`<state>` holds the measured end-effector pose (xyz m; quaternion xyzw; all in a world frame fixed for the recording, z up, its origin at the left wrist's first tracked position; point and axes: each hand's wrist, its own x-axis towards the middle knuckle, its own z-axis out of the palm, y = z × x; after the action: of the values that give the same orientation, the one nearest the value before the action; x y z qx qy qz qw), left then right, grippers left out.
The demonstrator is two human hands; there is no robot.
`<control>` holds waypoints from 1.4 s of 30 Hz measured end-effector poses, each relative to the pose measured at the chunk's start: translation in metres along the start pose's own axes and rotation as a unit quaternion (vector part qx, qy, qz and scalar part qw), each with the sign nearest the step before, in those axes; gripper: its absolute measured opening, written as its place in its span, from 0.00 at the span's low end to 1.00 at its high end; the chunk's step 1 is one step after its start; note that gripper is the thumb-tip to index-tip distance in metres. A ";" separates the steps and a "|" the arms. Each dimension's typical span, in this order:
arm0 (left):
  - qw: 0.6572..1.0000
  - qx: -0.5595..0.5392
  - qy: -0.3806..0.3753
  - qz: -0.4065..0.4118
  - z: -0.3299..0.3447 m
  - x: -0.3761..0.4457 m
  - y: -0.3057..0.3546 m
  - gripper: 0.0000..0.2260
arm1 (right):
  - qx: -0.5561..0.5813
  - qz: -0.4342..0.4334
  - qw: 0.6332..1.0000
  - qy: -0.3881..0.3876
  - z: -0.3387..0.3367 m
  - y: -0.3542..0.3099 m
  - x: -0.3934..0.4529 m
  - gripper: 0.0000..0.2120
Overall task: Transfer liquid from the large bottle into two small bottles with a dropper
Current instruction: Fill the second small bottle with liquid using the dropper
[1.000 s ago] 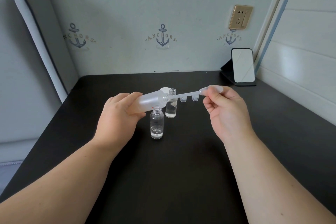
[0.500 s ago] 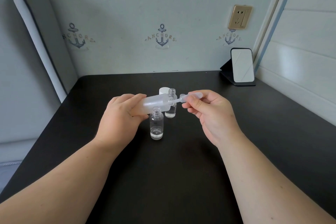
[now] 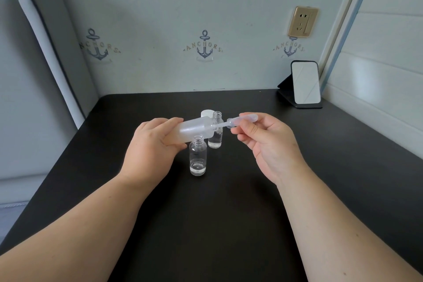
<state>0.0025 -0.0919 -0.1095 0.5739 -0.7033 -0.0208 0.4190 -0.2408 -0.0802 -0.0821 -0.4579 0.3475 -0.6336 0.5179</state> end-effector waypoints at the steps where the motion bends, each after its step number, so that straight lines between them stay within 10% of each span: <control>1: 1.000 0.000 0.000 -0.001 0.000 0.000 0.000 0.23 | 0.010 -0.001 1.000 0.003 -0.001 -0.001 0.000 0.14; 42: 0.968 -0.187 0.015 -0.166 -0.006 0.004 0.001 0.12 | 0.243 0.006 0.956 0.162 -0.031 -0.014 0.013 0.10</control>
<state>0.0054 -0.0918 -0.1024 0.5943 -0.5754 -0.2124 0.5202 -0.2756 -0.0904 -0.0769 -0.2072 0.2649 -0.7613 0.5543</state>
